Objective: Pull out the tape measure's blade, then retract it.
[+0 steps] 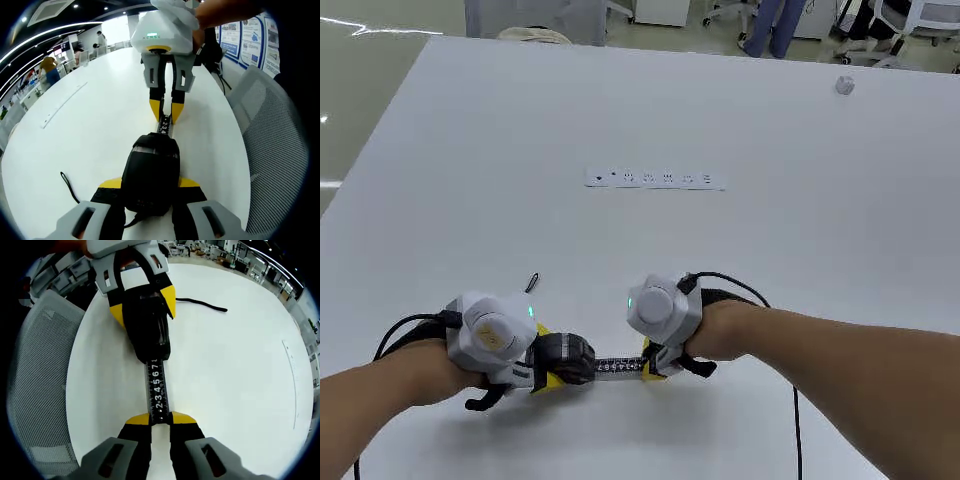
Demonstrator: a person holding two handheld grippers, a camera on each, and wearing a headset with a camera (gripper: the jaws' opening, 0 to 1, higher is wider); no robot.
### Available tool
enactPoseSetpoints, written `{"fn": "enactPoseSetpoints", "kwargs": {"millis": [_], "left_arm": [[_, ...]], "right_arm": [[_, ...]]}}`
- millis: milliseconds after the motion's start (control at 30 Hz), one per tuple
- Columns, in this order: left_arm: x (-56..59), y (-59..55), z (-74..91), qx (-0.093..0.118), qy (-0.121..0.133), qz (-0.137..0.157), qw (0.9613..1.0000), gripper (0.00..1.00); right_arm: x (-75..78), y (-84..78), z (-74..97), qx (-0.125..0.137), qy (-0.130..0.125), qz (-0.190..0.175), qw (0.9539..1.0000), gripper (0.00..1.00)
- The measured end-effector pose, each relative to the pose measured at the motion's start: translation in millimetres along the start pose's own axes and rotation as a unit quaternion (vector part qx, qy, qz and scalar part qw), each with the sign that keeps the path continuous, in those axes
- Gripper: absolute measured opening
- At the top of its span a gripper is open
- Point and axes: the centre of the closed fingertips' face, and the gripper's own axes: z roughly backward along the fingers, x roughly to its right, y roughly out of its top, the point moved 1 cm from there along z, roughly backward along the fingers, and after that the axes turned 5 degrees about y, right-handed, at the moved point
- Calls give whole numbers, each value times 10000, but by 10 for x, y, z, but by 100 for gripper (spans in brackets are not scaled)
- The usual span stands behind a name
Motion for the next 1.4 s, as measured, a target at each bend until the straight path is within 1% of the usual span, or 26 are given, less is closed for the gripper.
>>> {"fn": "enactPoseSetpoints", "kwargs": {"millis": [567,667,1033,1400], "left_arm": [[4,1,2,-31,-6,-21,10000,32],[3,1,1,-38,-10,-21,10000,32],[-2,-5,-3,-47,-9,-22,10000,32],[-3,-7,-5,-58,-8,-22,10000,32]], "right_arm": [[9,-134,60,18,-1,-25,10000,12],[-5,-161,76,1,2,-16,10000,12],[19,-258,118,-57,-21,-45,10000,12],[26,-321,141,-95,-39,-55,9999,12]]}}
